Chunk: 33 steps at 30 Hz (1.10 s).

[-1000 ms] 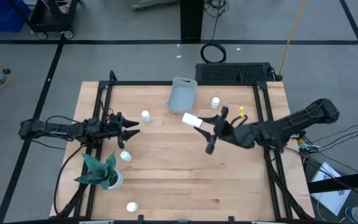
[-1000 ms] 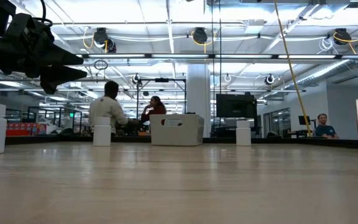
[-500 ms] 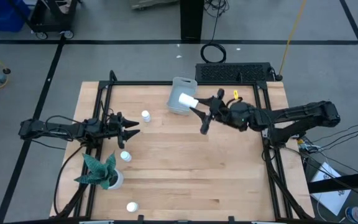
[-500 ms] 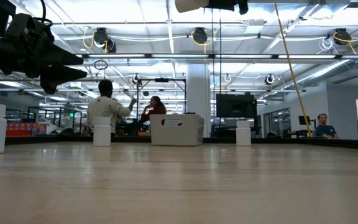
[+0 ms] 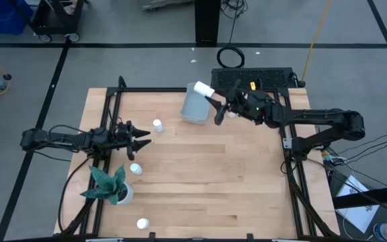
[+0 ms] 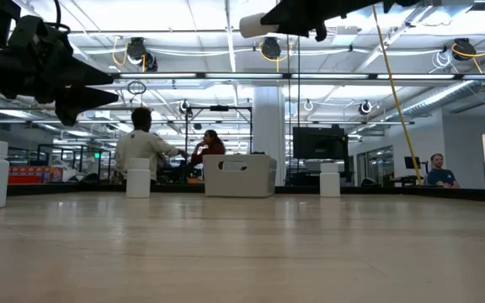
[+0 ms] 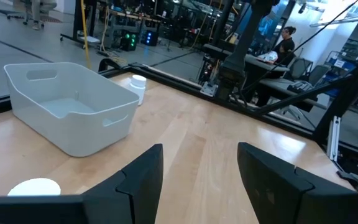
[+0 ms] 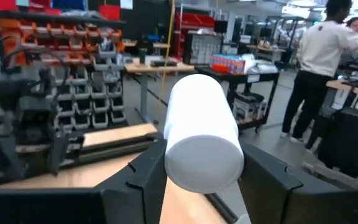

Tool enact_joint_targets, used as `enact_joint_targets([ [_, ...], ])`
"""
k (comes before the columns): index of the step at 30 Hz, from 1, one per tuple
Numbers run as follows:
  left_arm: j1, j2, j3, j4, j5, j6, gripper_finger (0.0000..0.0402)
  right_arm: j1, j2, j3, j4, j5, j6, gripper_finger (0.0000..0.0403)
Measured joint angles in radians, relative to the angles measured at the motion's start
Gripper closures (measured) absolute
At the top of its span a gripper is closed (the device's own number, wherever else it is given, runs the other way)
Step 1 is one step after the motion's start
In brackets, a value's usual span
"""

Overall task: Pick and place pill bottles into a basket
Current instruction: Put the white medicine bottle into the gray bin

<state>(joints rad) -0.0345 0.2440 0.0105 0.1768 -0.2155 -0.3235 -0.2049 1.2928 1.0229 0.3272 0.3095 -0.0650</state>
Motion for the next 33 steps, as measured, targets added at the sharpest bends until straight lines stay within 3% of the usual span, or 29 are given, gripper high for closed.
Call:
enact_joint_targets([
  [9, 0.0, 0.0, 0.0, 0.044, -0.021, 0.003, 0.019, -0.065, 0.101, 0.09, -0.003, -0.003, -0.03, 0.0246],
  [19, 0.0, 0.0, 0.0, 0.042, -0.021, 0.003, 0.019, -0.137, 0.265, 0.348, -0.272, -0.028, -0.028, 0.0246],
  [33, 0.0, 0.0, 0.0, 0.028, -0.021, 0.001, 0.019, -0.243, 0.394, 0.645, -0.665, -0.112, 0.016, 0.0249],
])
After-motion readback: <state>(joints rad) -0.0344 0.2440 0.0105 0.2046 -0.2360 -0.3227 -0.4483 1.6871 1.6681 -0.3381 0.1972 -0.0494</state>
